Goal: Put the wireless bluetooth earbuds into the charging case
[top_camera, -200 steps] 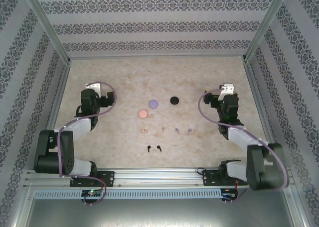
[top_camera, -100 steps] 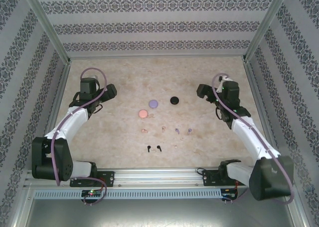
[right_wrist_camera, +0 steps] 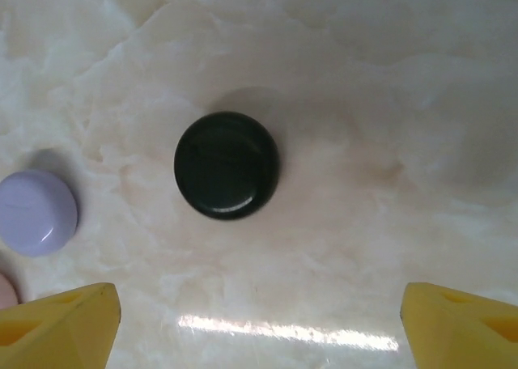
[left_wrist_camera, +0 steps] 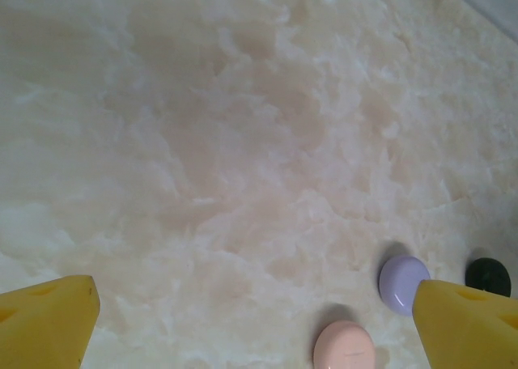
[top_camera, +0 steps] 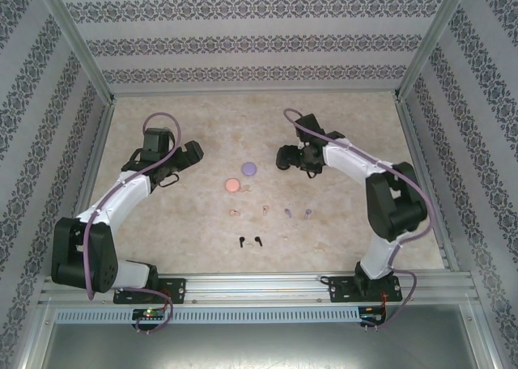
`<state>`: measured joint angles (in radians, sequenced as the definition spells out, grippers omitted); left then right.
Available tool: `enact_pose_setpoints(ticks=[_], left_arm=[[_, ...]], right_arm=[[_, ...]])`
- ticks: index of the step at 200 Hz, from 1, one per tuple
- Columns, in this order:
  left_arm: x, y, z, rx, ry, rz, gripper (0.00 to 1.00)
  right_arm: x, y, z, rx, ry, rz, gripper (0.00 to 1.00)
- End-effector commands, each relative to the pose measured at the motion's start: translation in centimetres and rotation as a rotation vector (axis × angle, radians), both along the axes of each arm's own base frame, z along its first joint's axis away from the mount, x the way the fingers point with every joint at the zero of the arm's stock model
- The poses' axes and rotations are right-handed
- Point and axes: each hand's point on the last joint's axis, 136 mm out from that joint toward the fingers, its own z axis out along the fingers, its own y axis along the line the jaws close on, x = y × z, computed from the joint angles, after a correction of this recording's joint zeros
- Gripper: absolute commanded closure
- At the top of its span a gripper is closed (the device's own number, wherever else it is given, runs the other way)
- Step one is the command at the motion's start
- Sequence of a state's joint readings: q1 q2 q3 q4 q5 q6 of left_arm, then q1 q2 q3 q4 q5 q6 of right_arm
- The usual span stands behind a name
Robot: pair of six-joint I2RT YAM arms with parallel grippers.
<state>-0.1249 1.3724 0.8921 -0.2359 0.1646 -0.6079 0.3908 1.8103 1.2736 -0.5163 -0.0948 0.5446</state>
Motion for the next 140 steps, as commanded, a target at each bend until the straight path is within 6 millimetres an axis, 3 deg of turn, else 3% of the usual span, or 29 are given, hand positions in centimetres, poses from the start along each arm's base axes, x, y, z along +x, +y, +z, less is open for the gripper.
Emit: enact_pose_setpoints(ticks=[1,48,140], left_arm=[[0.4,-0.8,0.7,-0.010,0.006,-0.013,0.01],[1.4,-1.6,0.8,-0.028,-0.010,-0.018,0.01],[1.8,-2.7,0.8,-0.058,0.001,-0.051,0.01]], right_arm=[[-0.1,-0.1,-0.1,-0.047,0.075,-0.060,0.13],[1.6,0.3,-0.8,-0.112,0.118,-0.126,0.21],[4.0,1.7,-2.3,-0.221,0.170,-0.162,0.20]])
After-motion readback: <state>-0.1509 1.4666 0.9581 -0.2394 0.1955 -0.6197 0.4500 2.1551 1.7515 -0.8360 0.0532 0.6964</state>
